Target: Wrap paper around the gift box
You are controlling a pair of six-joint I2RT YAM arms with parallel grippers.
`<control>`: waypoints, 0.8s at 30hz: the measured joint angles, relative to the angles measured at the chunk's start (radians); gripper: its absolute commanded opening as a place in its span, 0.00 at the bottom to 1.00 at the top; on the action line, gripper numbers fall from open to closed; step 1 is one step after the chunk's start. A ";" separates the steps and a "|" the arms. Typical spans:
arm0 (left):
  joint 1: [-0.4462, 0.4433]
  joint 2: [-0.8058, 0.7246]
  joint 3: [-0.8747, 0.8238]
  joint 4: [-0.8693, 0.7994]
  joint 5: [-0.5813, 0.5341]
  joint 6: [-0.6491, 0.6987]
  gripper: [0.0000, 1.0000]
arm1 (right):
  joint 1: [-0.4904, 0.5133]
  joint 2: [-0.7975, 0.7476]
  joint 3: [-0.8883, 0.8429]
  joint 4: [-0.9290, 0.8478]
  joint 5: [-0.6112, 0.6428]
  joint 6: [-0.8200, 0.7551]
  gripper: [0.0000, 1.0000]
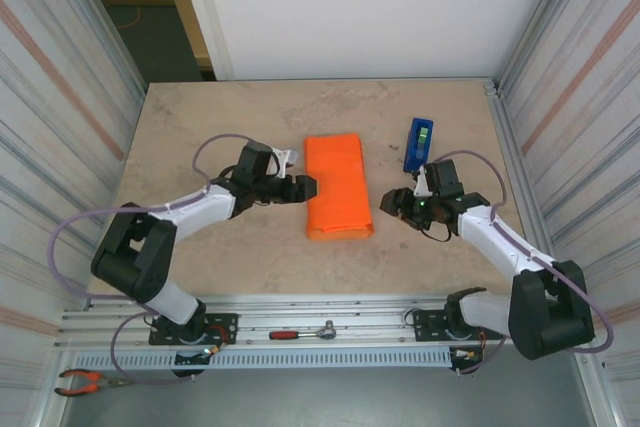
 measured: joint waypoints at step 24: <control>-0.171 0.062 -0.095 -0.028 -0.293 0.067 0.67 | 0.196 0.272 0.071 0.080 0.131 -0.032 0.55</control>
